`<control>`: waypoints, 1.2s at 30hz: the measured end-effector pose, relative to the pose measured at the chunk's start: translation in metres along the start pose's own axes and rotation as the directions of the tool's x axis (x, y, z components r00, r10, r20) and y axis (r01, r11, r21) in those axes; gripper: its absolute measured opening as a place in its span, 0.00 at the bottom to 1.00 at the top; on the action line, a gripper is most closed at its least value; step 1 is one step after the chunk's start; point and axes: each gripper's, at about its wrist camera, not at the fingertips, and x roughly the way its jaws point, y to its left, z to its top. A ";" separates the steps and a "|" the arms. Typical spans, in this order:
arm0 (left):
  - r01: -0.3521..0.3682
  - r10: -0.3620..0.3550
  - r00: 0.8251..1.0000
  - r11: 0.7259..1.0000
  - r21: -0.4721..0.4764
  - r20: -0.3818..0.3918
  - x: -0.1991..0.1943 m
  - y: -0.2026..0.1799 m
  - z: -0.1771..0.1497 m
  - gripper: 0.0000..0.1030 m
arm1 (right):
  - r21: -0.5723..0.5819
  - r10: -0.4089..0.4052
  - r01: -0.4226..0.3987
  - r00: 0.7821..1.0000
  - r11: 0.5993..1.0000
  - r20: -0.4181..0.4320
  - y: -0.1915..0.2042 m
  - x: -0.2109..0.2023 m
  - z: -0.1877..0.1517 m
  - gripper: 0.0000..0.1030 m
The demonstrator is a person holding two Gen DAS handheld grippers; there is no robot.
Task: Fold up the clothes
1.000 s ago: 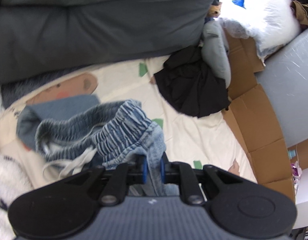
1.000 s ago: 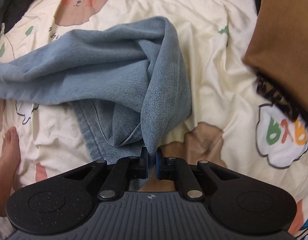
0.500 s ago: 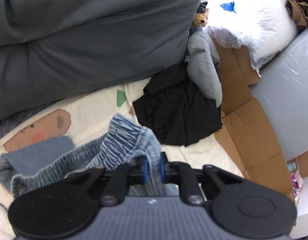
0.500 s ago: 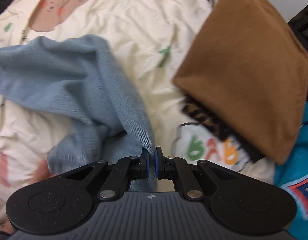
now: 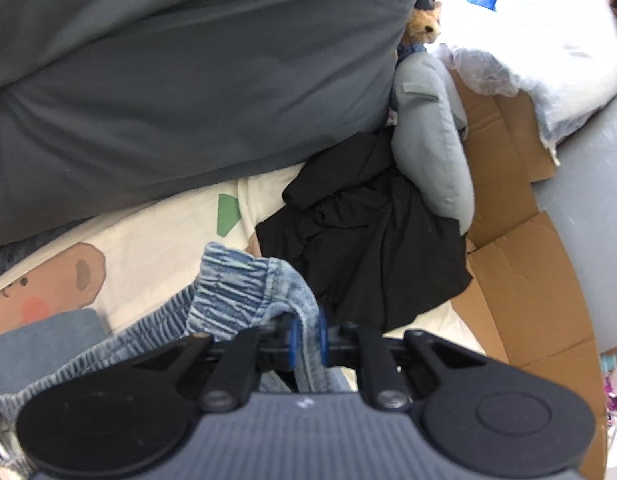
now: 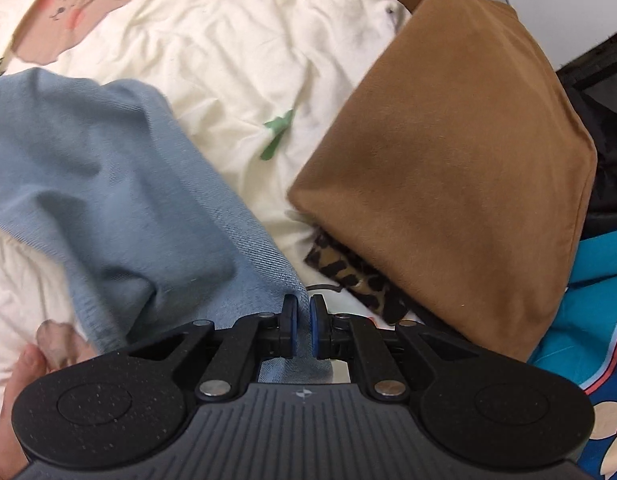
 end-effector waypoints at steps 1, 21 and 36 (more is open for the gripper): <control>-0.006 0.006 1.000 1.000 0.001 -0.003 0.007 -0.001 0.000 0.10 | 0.003 -0.005 0.005 1.000 1.000 -0.001 -0.001 0.000 0.001 0.05; -0.040 0.041 0.999 0.999 0.016 -0.001 0.127 -0.040 0.014 0.06 | -0.084 -0.004 0.015 0.991 0.996 0.135 0.032 -0.057 0.054 0.07; -0.038 0.047 0.998 0.983 0.179 -0.048 0.141 -0.067 0.002 0.46 | -0.225 0.127 -0.077 0.968 0.971 0.218 0.098 -0.077 0.133 0.09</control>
